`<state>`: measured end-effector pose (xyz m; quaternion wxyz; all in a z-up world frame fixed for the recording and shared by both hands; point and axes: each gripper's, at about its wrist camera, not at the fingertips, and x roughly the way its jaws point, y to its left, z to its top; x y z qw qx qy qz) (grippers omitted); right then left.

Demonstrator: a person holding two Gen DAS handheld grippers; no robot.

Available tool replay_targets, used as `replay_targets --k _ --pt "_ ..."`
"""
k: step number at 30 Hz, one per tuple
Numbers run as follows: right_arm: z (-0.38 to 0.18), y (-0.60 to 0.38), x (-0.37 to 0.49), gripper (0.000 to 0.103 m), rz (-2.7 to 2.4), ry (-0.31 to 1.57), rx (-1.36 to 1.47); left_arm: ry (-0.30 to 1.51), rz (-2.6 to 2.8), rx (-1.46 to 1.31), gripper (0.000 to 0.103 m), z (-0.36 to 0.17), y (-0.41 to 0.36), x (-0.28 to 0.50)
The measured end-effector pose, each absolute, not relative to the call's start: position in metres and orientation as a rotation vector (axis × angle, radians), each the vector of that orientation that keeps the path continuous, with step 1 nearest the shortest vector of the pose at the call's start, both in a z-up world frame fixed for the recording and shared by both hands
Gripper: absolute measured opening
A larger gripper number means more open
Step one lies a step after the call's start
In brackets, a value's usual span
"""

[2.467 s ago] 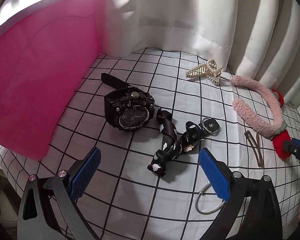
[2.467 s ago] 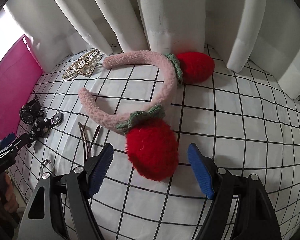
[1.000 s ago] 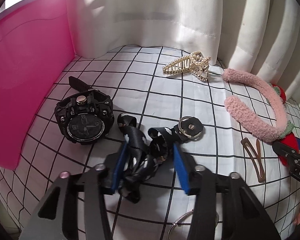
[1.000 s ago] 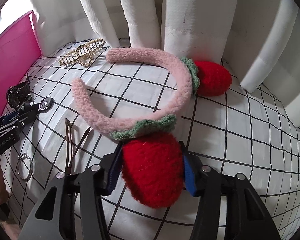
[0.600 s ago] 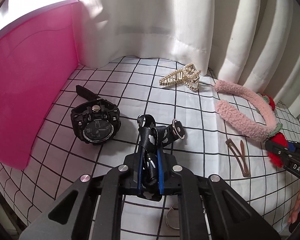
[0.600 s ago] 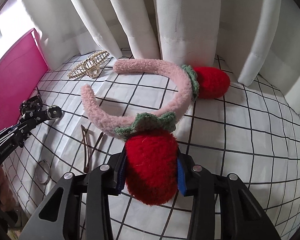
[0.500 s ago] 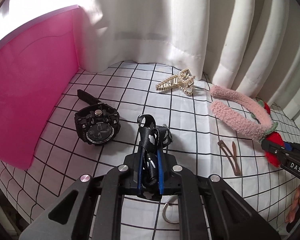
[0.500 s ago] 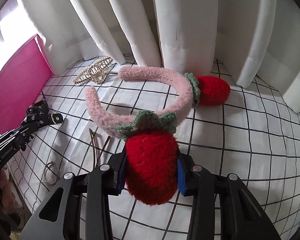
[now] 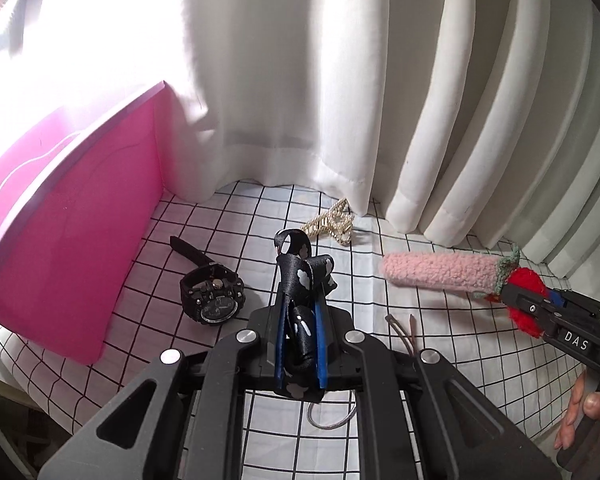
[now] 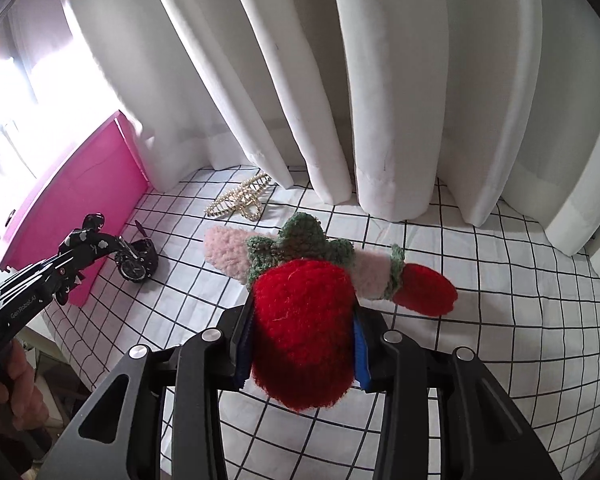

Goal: Organize jewelry
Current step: 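Lift the headband and bow and carry both over the pink tub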

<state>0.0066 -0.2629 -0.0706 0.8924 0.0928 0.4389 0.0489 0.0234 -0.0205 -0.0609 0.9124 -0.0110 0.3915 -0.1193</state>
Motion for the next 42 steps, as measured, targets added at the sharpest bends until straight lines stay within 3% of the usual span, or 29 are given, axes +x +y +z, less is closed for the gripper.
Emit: replay_targets --k 11,24,42 --pt "-0.001 -0.224 0.012 0.037 0.173 0.773 0.142 0.69 -0.229 -0.053 0.012 -0.003 0.014 0.019" --pt "0.075 -0.121 0.059 0.037 0.394 0.594 0.05 0.523 -0.053 -0.072 0.012 0.061 0.112 0.021" --pt "0.082 0.062 0.129 0.037 0.659 0.58 -0.106 0.539 0.156 -0.09 0.012 0.049 0.241 0.045"
